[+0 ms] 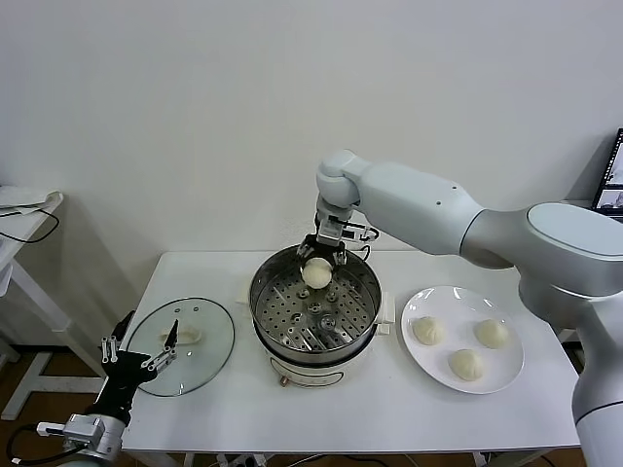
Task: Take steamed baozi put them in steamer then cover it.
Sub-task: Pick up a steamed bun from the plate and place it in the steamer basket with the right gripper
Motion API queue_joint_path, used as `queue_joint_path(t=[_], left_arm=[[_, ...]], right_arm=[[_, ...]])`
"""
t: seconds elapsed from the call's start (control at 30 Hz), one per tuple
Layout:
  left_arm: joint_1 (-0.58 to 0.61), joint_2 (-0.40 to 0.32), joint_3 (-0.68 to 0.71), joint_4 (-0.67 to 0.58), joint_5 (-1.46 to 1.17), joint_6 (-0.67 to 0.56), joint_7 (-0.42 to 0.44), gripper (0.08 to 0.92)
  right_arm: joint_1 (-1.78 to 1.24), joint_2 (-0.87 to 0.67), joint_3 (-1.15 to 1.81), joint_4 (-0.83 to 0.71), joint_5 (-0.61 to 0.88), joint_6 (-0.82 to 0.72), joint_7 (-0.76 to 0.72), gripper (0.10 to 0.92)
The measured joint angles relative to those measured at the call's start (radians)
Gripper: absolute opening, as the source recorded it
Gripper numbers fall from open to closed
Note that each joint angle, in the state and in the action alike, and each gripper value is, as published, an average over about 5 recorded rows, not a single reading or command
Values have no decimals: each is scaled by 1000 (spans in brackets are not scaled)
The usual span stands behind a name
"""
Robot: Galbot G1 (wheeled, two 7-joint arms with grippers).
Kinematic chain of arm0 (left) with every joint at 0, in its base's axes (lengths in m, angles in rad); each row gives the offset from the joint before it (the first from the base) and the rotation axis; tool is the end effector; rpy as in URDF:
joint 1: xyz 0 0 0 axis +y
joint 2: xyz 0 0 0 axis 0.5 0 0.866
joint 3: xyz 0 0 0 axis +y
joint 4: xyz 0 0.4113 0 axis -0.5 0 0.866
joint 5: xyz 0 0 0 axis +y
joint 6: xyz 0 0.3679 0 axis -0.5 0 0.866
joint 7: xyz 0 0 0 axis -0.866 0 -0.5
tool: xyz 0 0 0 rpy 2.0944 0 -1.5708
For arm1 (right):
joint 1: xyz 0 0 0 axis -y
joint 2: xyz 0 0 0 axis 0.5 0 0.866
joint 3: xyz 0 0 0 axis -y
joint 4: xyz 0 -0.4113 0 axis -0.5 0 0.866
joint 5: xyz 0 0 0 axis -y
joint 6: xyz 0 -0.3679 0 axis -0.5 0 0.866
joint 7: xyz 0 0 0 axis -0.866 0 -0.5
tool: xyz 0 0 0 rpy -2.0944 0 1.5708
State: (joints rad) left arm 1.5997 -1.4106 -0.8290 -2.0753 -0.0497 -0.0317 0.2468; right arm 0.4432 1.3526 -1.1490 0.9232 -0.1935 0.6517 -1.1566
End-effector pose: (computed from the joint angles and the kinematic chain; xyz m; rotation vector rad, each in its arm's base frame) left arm 0.1486 0.1328 -0.3442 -0.1029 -3.0996 -0.3797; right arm 0.6768 0.1479 -0.0844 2.0992 -0.3879 2.2950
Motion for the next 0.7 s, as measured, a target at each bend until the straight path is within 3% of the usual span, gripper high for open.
queue_joint_path(t=[0.23, 0.47, 0.7], left_arm=[[-1, 0, -1, 1, -2, 0, 0, 823], [-3, 0, 2, 2, -3, 1, 0, 823], [3, -2, 1, -5, -3, 2, -3, 823]], right_arm=[[-16, 0, 8, -10, -13, 0, 3, 701], [-19, -9, 6, -6, -10, -9, 5, 814], [13, -43, 6, 31, 33, -26, -8, 823]])
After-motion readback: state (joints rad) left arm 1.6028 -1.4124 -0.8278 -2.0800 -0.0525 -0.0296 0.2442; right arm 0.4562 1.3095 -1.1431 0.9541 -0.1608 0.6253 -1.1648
